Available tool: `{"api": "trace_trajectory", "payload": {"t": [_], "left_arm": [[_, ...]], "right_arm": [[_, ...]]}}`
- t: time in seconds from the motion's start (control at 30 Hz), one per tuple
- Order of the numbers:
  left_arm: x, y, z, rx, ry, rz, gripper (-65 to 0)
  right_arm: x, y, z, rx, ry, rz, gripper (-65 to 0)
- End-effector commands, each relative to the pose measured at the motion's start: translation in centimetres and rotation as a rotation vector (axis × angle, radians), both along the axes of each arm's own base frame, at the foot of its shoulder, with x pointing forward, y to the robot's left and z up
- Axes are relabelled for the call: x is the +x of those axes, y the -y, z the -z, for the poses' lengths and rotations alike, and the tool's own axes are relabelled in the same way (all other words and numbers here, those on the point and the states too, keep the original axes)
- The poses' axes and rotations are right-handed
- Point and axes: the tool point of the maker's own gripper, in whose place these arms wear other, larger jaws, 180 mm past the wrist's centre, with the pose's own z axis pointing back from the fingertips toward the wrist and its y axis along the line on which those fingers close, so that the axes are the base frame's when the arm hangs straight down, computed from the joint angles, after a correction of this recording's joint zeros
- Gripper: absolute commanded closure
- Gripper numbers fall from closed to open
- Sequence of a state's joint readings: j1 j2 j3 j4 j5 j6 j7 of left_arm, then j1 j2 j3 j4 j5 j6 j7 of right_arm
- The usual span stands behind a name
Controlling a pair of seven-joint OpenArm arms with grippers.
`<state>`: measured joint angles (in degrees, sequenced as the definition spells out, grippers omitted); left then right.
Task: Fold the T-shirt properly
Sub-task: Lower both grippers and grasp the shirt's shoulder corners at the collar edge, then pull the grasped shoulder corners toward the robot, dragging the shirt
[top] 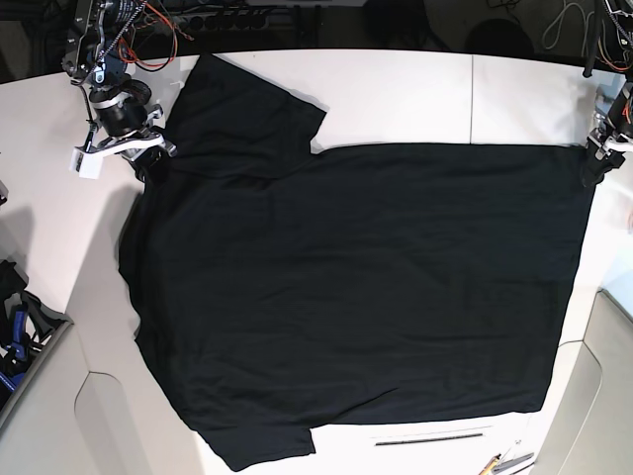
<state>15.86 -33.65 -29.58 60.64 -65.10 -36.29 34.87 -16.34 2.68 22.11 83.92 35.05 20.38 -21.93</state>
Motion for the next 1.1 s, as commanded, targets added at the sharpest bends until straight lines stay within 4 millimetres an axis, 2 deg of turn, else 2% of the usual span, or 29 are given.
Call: {"api": "trace_trajectory", "payload": {"t": [0.0, 0.07, 0.1, 0.2, 0.37, 0.5, 0.6, 0.77, 0.87, 1.0, 1.07], "left_arm": [[-0.4, -0.3, 0.2, 0.023, -0.043, 0.024, -20.4], [-0.6, -0.3, 0.4, 0.034, -0.054, 0.030, -5.0], [-0.6, -0.3, 0.4, 0.035, -0.054, 0.031, 0.0], [-0.5, -0.3, 0.3, 0.035, -0.051, 0.032, 0.0], [-0.7, 0.4, 0.3, 0.021, -0.063, 0.074, 0.0], [-1.3, 1.6, 0.0, -0.043, -0.059, 0.122, 0.0], [-2.2, 1.9, 0.1, -0.080, -0.074, 0.125, 0.0], [-4.8, 2.0, -0.1, -0.152, -0.097, 0.105, 0.0], [-6.7, 1.8, -1.0, -0.194, -0.100, 0.087, 0.0], [-8.9, 0.8, -2.8, -0.172, -0.101, 0.078, 0.0], [-9.2, 0.5, -3.9, -0.141, -0.090, 0.088, 0.0]], "right_arm": [[-0.1, 0.0, 0.0, -0.012, -0.009, -0.013, 0.0], [0.0, 0.2, -0.2, -0.016, -0.005, -0.012, 0.0], [0.0, 0.3, -0.4, -0.020, -0.003, -0.012, 0.0], [0.1, 1.0, -1.2, -0.046, -0.008, -0.023, 0.0], [-0.8, 3.7, -2.8, -0.126, -0.006, -0.018, 0.0], [-3.1, 6.0, -3.3, -0.188, -0.034, -0.004, 0.0], [-5.2, 6.9, -3.5, -0.200, -0.059, 0.009, 0.0], [-8.3, 6.8, -3.7, -0.196, -0.087, -0.018, 0.0], [-9.8, 6.6, -3.9, -0.198, -0.107, -0.034, 0.0], [-11.0, 5.9, -4.8, -0.218, -0.122, -0.077, 0.0], [-10.9, 5.6, -5.8, -0.234, -0.102, -0.090, 0.0]]}}
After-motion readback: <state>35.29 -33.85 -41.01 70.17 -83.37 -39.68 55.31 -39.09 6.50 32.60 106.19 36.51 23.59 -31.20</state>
